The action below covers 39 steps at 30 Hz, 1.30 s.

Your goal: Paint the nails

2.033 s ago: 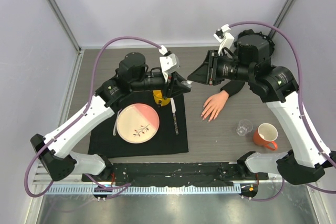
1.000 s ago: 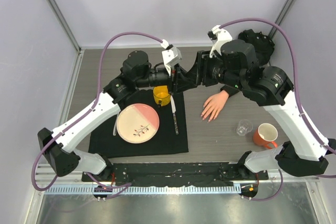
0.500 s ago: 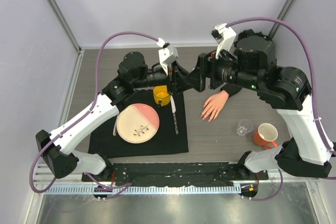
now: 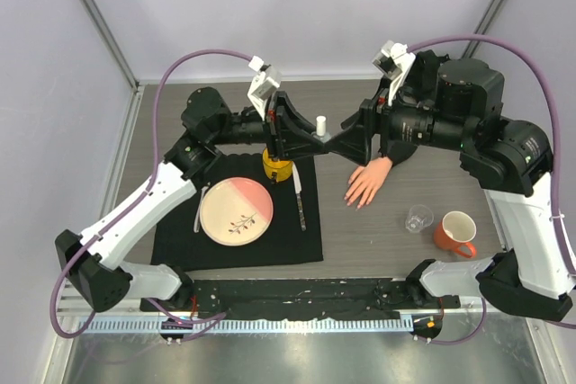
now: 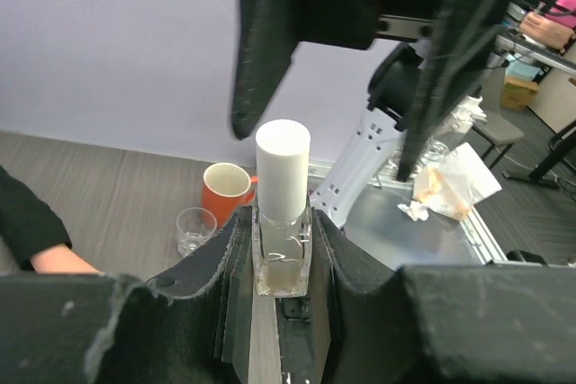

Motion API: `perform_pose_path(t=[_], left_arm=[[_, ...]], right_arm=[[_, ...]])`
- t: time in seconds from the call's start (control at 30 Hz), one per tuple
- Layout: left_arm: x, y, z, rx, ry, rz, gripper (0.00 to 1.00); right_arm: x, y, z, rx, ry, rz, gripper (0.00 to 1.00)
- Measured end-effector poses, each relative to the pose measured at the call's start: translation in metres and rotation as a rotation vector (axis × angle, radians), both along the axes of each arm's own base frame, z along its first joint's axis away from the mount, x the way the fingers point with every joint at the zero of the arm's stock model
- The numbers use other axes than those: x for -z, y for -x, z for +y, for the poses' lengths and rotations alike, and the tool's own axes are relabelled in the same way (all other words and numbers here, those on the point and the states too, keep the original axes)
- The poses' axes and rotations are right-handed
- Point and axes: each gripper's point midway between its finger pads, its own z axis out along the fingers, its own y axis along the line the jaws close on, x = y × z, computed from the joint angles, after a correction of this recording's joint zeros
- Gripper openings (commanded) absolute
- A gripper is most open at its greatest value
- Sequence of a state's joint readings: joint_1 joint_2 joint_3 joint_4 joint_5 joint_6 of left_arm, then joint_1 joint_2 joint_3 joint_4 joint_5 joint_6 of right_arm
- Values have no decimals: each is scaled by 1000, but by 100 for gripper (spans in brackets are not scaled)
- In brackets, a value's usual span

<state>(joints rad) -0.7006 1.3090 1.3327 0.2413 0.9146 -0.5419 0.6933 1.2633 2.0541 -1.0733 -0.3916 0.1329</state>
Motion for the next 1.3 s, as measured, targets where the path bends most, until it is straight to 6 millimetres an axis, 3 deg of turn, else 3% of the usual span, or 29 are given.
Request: perform_pose_path(t=[0.17,0.5,0.8,1.07,1.3], left_arm=[[-8,17,10,40,7,-30,0],[-9,35,16,124,-3,-44,0],[-12,41,18,152,0,-29,0],[-10,40,18,148,-5,-25,0],[-5,25,17,58,-68,-10,0]], right_arm=[[2,-4,6,-53,-31,18,46],[-17,6,22,-224,-135,-8,44],[-3,12,38,-343,-169,58,40],[-3,12,42,-369,-187,60,13],[5,1,42,-335,-176,51,1]])
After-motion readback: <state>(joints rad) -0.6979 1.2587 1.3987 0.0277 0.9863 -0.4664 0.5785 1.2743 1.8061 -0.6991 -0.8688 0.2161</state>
